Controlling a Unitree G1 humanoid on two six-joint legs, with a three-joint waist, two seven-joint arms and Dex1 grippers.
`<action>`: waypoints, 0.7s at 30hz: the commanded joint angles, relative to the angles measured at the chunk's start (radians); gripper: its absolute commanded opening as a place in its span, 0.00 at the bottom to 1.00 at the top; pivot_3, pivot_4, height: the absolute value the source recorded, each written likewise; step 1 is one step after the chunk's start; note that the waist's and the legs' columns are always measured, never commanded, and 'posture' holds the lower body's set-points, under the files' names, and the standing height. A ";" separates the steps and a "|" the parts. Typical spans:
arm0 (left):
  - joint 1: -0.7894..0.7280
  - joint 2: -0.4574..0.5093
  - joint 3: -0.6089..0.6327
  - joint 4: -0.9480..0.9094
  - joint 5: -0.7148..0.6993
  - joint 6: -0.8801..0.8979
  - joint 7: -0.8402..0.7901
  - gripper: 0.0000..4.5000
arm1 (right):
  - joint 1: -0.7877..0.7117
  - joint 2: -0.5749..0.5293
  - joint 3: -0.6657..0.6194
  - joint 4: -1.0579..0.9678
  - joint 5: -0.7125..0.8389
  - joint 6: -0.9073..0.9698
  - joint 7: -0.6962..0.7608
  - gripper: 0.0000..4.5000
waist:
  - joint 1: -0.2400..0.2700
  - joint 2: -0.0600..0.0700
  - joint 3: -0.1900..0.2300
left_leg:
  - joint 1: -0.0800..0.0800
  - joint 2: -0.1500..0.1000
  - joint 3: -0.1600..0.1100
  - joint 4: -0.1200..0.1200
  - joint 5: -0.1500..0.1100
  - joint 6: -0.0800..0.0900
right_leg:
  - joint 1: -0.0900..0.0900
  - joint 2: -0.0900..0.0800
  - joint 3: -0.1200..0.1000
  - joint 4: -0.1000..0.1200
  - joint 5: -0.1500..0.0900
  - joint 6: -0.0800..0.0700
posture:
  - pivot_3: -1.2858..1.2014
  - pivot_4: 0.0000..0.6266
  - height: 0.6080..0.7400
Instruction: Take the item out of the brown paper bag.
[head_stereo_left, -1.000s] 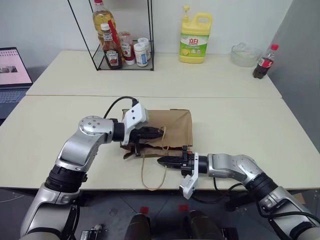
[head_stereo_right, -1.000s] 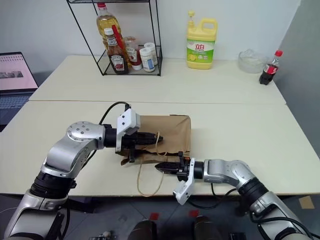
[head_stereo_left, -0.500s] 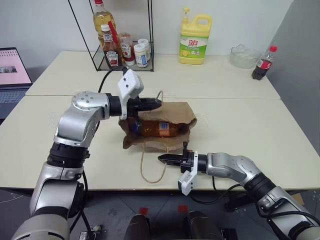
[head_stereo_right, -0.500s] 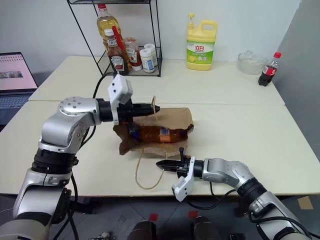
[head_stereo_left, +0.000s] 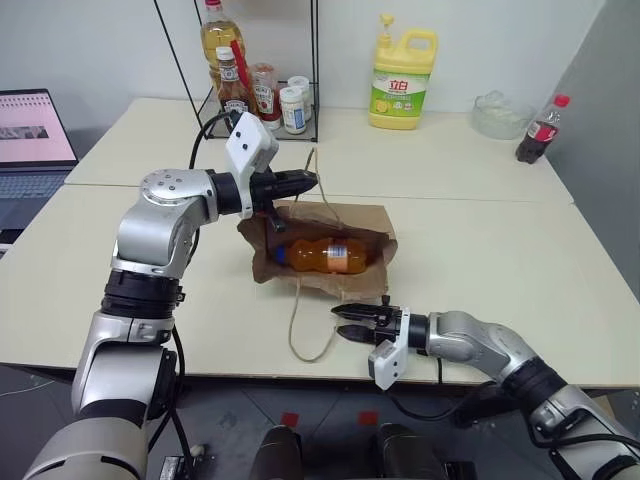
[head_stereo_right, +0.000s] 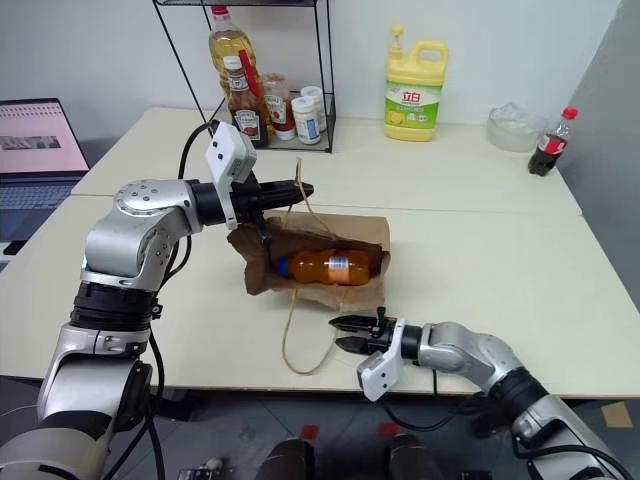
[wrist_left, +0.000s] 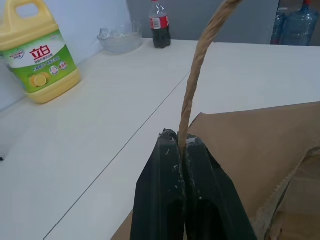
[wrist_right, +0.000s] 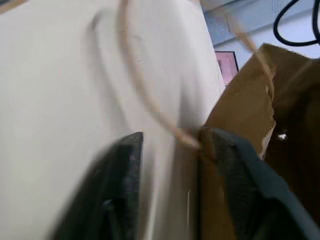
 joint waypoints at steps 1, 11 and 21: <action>-0.005 0.001 0.024 -0.031 -0.012 -0.008 0.001 0.00 | 0.045 -0.093 -0.050 -0.044 0.062 0.032 0.090 0.79 | 0.004 0.000 0.000 | 0.000 0.000 0.000 0.000 0.000 0.000 | 0.000 0.000 0.000 0.000 0.000 0.000 | 0.52 0.24 1.00; -0.006 0.004 0.028 -0.011 -0.013 -0.018 -0.008 0.00 | 0.279 -0.383 -0.276 -0.349 0.492 0.149 0.288 1.00 | 0.009 -0.001 0.003 | 0.000 -0.002 -0.001 0.000 -0.001 0.001 | 0.003 -0.001 0.000 -0.002 -0.001 0.002 | 0.52 0.24 1.00; -0.043 -0.009 0.013 0.049 0.001 -0.050 -0.019 0.00 | 0.230 -0.388 -0.385 -0.846 1.230 0.963 0.395 0.55 | 0.002 -0.002 0.007 | -0.001 -0.001 -0.003 0.001 -0.001 0.001 | 0.003 0.000 0.000 -0.002 -0.001 0.002 | 0.52 0.24 1.00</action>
